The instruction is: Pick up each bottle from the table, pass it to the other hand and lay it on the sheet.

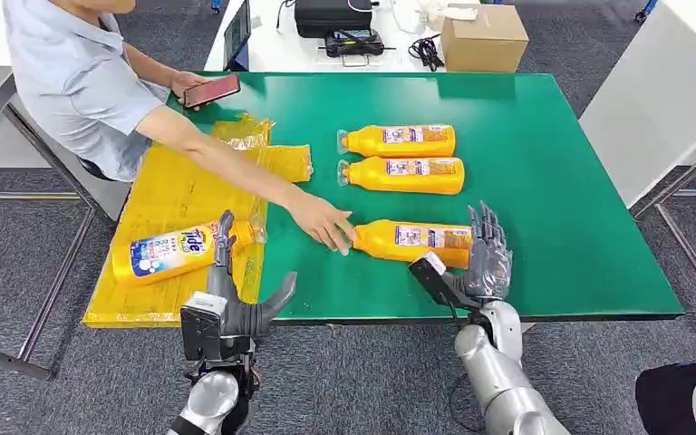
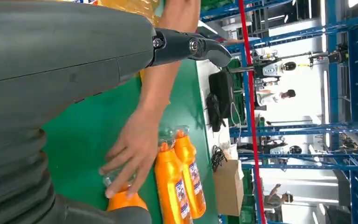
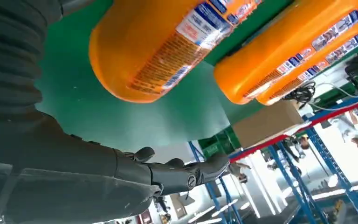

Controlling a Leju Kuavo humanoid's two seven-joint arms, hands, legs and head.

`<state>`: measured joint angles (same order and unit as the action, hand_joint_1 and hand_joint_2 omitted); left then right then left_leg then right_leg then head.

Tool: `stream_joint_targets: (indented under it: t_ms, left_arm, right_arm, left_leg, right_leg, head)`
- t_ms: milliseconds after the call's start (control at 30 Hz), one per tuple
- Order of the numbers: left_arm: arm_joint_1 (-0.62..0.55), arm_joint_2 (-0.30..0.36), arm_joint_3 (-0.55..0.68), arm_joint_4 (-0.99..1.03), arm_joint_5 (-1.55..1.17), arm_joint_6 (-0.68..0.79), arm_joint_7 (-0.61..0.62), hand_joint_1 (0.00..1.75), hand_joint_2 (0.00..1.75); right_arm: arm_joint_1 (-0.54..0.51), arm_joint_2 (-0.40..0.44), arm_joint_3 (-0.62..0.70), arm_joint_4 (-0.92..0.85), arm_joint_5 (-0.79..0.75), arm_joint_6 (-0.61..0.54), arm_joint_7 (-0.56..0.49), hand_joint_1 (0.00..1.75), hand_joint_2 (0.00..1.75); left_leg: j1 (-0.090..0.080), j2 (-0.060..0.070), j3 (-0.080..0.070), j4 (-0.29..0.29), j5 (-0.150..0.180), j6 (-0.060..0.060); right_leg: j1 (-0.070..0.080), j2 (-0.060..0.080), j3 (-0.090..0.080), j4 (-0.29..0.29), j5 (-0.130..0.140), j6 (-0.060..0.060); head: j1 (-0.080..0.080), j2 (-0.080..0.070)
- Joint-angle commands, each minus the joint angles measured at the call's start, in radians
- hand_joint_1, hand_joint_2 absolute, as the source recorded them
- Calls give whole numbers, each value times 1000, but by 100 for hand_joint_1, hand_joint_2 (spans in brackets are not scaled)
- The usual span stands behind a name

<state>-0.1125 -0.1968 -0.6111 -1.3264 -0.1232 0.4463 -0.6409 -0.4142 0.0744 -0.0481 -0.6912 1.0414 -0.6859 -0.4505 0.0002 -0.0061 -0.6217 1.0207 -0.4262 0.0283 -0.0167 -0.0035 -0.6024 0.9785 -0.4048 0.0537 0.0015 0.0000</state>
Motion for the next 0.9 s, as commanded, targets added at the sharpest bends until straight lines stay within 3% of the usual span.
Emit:
stream_joint_targets:
  t_ms: [33,433,633,900]
  left_arm:
    - [-46,19,-21,54,5,-7,5,0,175]
    - [-49,18,-21,52,11,-12,12,0,175]
    - [-55,13,-26,64,37,-41,31,0,175]
    - [-67,6,-36,84,99,-115,68,0,175]
  right_arm:
    - [-69,-21,33,136,-3,-8,9,0,175]
    - [-82,-26,55,159,-4,-7,14,0,175]
    - [-100,-26,122,189,2,29,23,0,175]
    - [-174,-53,262,218,68,123,115,0,175]
  left_leg:
    - [0,0,2,-1,0,-1]
    - [0,1,5,-1,-2,-2]
    - [0,1,5,0,-2,-1]
    - [0,1,1,0,0,-1]
  right_leg:
    - [0,0,2,-1,0,-1]
    - [1,1,5,0,-2,-2]
    - [1,1,5,0,-1,-2]
    - [0,1,1,0,0,-1]
  head:
    - [0,0]
    - [0,0]
    - [0,0]
    - [0,0]
